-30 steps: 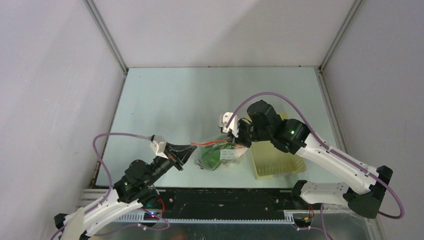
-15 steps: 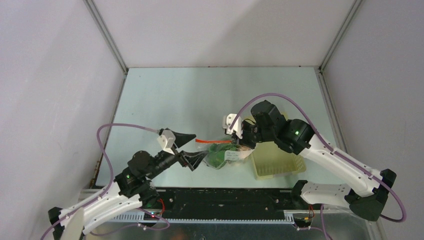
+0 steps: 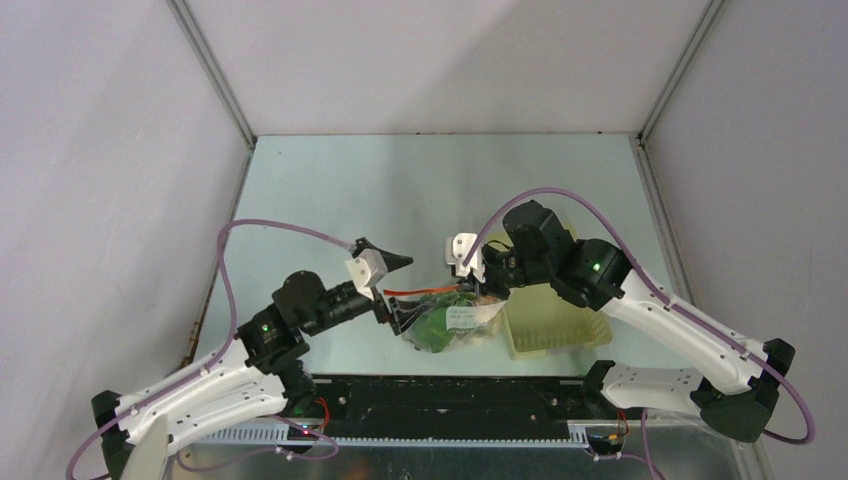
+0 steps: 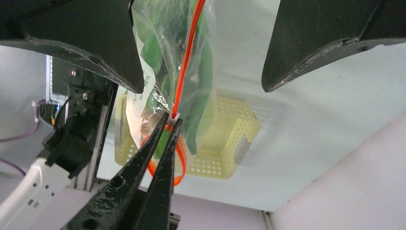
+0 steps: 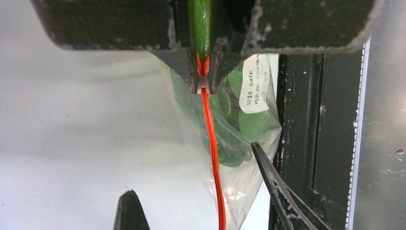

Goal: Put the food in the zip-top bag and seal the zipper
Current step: Zip the zipper food storage bag at the center of the board.

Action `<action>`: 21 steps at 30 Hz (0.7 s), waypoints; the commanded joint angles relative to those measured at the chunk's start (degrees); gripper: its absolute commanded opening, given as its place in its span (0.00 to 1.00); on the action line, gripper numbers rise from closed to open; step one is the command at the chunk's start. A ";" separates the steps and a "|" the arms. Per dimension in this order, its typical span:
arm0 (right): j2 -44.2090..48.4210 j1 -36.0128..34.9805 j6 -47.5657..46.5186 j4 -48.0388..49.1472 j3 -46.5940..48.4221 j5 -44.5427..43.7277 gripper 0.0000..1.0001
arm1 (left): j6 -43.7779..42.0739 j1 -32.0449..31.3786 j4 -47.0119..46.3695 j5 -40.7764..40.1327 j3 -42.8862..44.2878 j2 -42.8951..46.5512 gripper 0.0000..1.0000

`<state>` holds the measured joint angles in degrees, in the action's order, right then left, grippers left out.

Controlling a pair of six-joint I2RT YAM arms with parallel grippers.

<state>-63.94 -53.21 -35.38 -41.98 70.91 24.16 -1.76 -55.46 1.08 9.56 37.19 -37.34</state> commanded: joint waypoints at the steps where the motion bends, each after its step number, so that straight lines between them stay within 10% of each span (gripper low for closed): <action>1: 0.51 -0.60 -1.99 2.86 4.56 1.54 0.00 | -7.82 0.16 5.99 5.18 5.12 -3.58 1.00; 10: -0.18 -0.76 -1.68 4.23 5.12 3.93 0.00 | -6.03 0.18 8.86 7.50 7.52 -11.54 0.95; 13: -0.46 -0.83 -1.91 3.66 5.15 4.67 0.00 | -5.53 0.18 8.21 7.22 7.16 -12.06 0.66; 16: -1.10 -0.90 -1.91 2.78 5.11 4.27 0.00 | -5.02 0.18 7.34 7.77 6.95 -12.09 0.10; 21: -2.10 -0.59 -2.44 0.11 5.18 -1.35 0.00 | 0.42 0.18 5.24 2.70 4.36 -9.64 0.00</action>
<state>-65.87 -53.80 -36.53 -42.13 72.93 25.89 -5.58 -55.46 10.55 16.58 43.07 -49.65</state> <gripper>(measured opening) 0.109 0.023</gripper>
